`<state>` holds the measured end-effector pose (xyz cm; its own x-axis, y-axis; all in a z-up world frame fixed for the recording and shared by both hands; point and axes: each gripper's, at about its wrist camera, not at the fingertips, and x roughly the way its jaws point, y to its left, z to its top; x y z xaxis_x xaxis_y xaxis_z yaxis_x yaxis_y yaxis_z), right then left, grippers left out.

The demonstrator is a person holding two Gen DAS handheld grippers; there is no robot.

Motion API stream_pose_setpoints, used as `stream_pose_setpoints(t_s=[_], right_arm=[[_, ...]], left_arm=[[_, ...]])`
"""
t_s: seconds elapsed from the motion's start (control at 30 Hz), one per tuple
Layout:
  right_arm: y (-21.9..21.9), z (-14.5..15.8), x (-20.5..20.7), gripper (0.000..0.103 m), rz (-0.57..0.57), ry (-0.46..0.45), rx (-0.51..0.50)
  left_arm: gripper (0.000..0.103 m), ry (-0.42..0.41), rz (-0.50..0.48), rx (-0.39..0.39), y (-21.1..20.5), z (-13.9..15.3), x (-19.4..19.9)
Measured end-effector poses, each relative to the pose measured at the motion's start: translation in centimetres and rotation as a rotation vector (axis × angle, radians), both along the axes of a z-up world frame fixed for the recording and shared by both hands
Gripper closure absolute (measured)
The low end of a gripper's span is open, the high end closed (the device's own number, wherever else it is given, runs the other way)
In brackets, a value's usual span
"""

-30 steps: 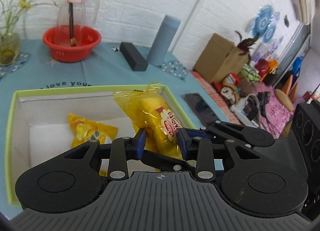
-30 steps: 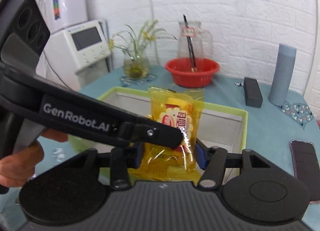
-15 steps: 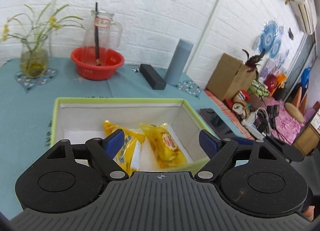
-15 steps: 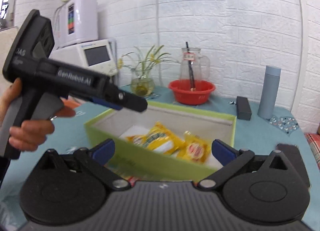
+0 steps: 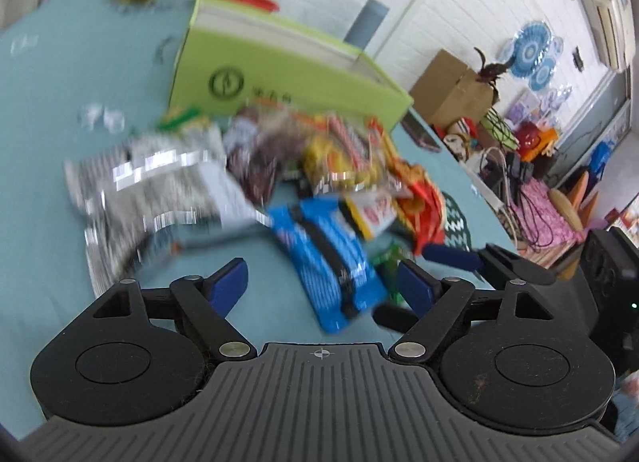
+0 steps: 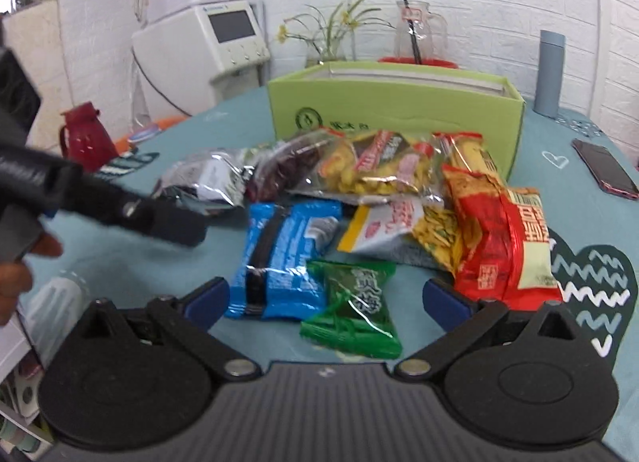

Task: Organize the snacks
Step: 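Move the left gripper over the blue wrapped bar and grasp it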

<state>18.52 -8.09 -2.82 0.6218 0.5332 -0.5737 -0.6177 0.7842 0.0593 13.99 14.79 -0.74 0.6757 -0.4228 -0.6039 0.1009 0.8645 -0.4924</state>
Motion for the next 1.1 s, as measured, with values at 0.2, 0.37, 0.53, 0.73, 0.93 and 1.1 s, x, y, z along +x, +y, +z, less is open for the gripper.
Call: stream_pose_setpoints(t_s=[0.2, 0.37, 0.53, 0.73, 0.93, 1.1], right_arm=[[0.8, 1.6, -1.6, 0.001, 0.056, -0.057, 0.048], [3.3, 1.7, -1.6, 0.0, 0.163, -0.06, -0.021], [5.3, 0.5, -0.8, 0.0, 0.229, 0.021, -0.011], [2.6, 0.1, 0.2, 0.0, 0.067, 0.026, -0.054], [5.4, -0.1, 0.2, 0.001, 0.174, 0.021, -0.073], [6.6, -0.6, 0.3, 0.001, 0.206, 0.055, -0.075]], left_arm=[[0.04, 0.026, 0.059, -0.063, -0.4, -0.6, 0.4], [0.039, -0.041, 0.103, -0.057, 1.3, 1.3, -0.7], [0.036, -0.03, 0.148, -0.058, 2.6, 1.0, -2.0], [0.036, -0.002, 0.102, -0.083, 1.7, 0.0, -1.0], [0.036, 0.022, 0.046, -0.104, -0.2, -0.6, 2.1], [0.074, 0.071, -0.005, -0.084, -1.3, -1.7, 4.1]])
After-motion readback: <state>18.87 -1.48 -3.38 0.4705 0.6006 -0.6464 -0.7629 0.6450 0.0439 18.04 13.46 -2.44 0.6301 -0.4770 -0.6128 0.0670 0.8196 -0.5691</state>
